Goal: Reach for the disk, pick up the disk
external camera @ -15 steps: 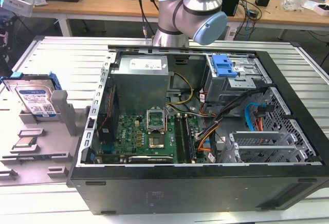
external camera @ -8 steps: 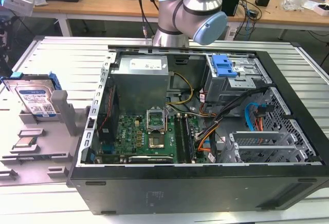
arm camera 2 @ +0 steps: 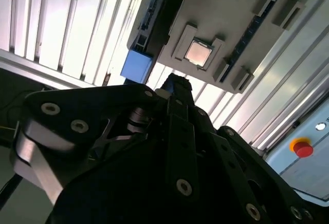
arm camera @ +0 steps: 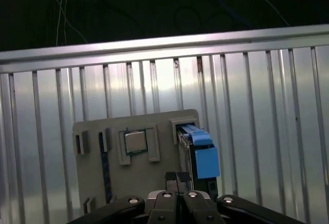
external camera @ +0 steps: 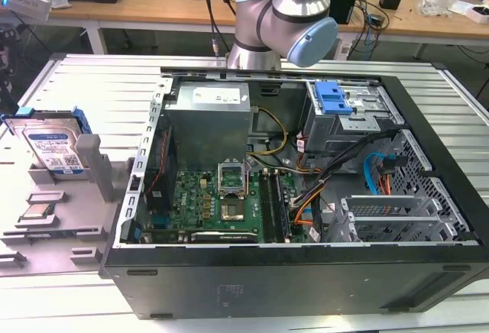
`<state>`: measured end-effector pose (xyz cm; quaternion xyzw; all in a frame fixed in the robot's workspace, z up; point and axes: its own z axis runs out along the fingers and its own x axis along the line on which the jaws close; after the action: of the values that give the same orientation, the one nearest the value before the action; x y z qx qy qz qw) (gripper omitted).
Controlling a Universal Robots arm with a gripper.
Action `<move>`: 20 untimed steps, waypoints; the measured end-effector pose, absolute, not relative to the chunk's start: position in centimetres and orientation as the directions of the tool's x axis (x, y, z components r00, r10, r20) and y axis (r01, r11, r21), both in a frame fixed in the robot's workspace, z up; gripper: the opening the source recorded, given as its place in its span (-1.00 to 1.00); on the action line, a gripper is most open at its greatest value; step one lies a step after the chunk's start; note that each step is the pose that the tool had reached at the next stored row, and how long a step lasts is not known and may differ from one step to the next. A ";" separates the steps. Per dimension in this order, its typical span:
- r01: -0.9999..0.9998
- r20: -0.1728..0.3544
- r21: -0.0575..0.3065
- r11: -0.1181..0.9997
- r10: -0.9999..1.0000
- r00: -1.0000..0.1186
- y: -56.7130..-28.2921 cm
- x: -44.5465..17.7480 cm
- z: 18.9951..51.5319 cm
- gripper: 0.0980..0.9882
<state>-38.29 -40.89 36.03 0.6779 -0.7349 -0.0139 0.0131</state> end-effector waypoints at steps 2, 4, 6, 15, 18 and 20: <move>-0.997 0.000 0.038 0.065 -0.998 -0.065 -40.9 -38.3 36.0 -0.98; -0.997 0.001 0.038 0.063 -0.998 -0.063 -40.9 -38.3 36.0 -0.98; -0.997 0.000 0.038 0.063 -0.998 -0.063 -40.9 -38.3 36.0 -0.98; -0.997 0.000 0.038 0.063 -0.998 -0.063 -40.9 -38.3 36.0 -0.55; -0.997 0.001 0.038 0.063 -0.998 -0.063 -40.8 -38.3 36.0 -0.15; -0.997 0.001 0.038 0.063 -0.998 -0.063 -40.8 -38.3 36.0 0.00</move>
<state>-38.29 -40.84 36.03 0.6842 -0.7290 -0.0138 0.0133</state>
